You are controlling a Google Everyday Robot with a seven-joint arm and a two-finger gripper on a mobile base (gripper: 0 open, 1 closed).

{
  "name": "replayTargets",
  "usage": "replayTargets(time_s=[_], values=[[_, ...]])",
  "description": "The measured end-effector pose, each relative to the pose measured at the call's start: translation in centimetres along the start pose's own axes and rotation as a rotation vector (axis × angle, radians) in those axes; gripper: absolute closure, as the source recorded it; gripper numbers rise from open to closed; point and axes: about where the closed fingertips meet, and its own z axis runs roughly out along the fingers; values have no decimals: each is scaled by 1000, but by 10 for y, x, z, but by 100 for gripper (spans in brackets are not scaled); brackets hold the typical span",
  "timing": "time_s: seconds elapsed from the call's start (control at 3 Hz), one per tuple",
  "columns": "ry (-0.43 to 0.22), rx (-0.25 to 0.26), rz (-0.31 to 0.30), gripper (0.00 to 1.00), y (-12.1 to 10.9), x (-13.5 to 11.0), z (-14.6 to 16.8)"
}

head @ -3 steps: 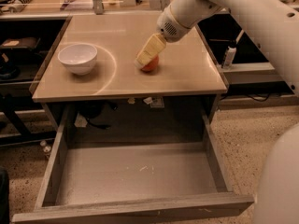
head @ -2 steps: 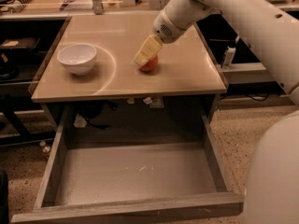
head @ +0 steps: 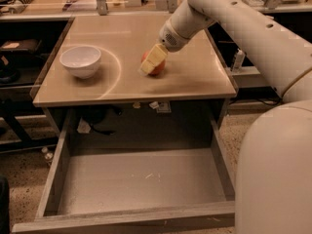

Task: Place apple into top drawer

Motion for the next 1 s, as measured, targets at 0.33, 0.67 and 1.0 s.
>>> replayTargets(time_s=[0.33, 0.67, 1.0], values=[[12, -14, -7, 0, -2, 3, 7], [31, -28, -10, 0, -1, 7, 15], [50, -38, -14, 0, 0, 9, 23]])
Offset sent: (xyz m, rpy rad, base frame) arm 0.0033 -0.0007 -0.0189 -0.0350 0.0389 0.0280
